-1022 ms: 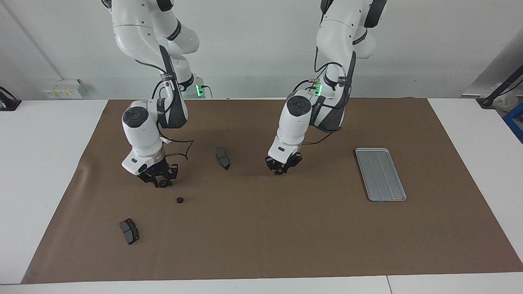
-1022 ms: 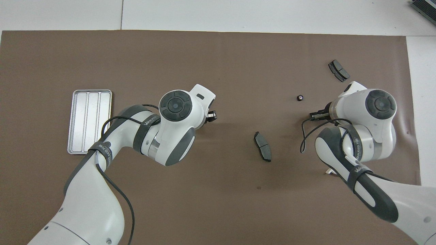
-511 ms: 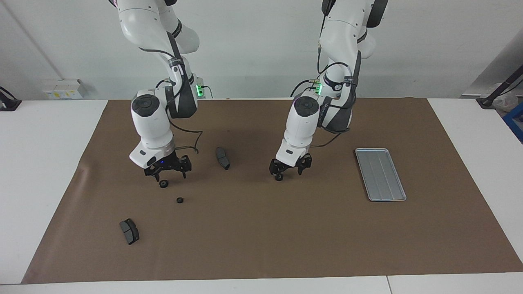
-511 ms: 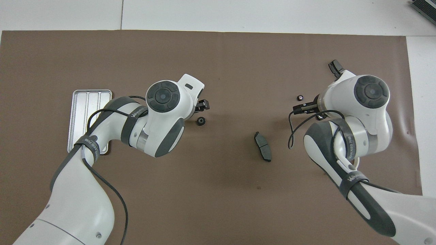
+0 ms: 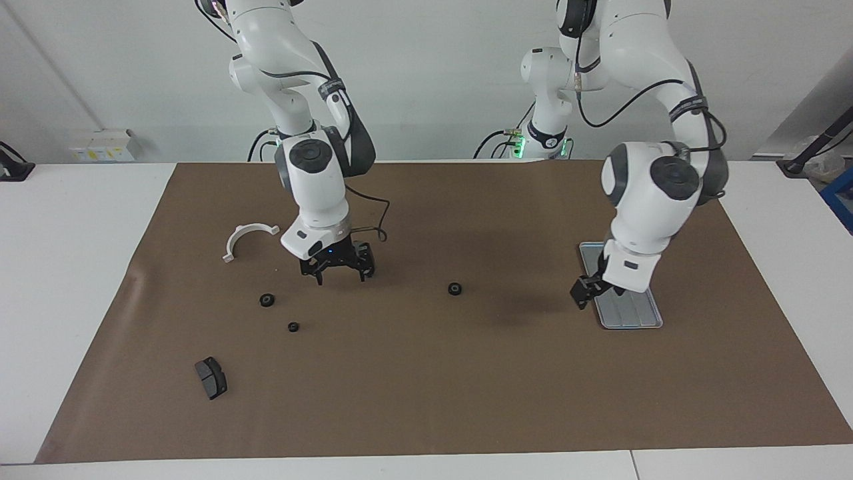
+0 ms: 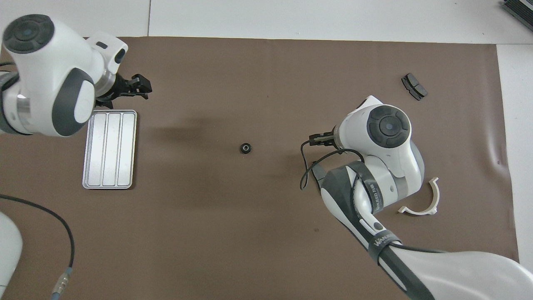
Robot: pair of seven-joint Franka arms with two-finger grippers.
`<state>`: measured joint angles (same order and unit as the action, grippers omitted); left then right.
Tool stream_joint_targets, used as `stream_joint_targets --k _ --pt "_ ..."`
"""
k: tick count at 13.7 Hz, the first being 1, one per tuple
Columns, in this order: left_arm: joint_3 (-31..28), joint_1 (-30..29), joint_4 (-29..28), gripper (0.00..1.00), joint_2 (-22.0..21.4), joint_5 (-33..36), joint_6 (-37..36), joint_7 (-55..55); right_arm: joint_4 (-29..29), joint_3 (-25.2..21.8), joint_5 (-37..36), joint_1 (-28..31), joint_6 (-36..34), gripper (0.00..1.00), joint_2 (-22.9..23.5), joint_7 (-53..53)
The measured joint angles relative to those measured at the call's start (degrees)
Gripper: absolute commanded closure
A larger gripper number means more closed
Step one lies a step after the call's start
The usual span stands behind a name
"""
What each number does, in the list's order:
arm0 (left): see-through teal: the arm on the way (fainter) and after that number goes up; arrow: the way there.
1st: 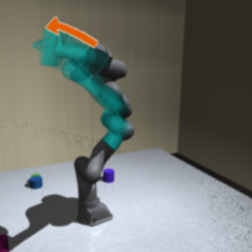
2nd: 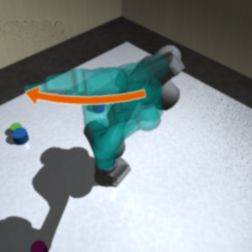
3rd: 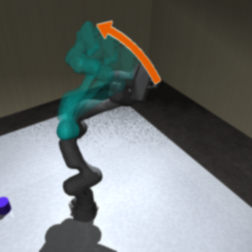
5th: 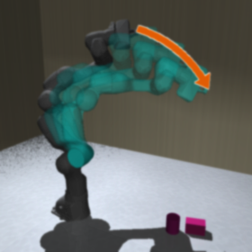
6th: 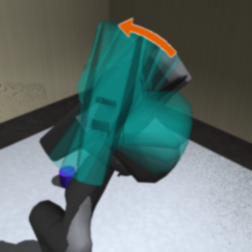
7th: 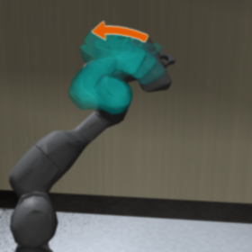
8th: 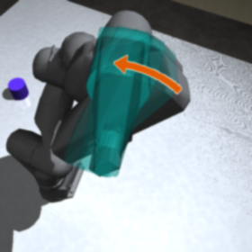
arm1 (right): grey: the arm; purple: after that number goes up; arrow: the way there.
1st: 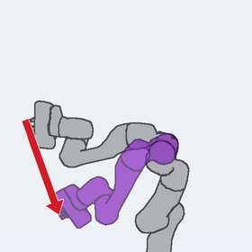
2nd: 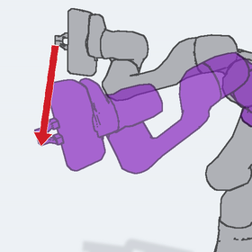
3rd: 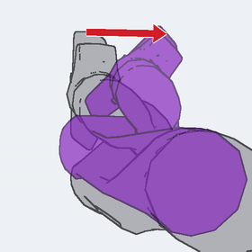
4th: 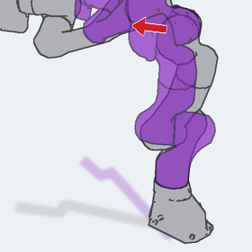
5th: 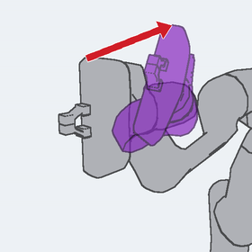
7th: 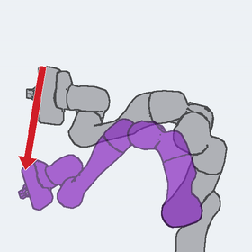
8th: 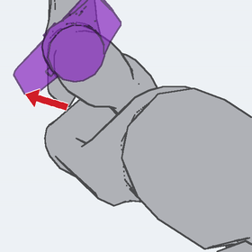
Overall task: Place bearing gear from tray to pile
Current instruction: 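Grasp the third gear with the right gripper while the left gripper withdraws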
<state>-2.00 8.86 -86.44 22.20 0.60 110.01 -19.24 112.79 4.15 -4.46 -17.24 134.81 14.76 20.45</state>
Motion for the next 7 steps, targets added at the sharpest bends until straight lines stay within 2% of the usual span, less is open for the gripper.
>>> stream_joint_targets --k 3,7 --pt "-0.02 -4.18 4.63 0.08 -0.74 -0.11 -11.21 9.70 -1.89 0.05 0.03 -4.92 0.58 0.00 2.38 4.34" --pt "0.74 -4.40 8.20 0.08 -4.20 -0.21 -21.25 13.36 -9.74 0.03 0.04 -11.17 0.56 0.00 9.26 10.01"
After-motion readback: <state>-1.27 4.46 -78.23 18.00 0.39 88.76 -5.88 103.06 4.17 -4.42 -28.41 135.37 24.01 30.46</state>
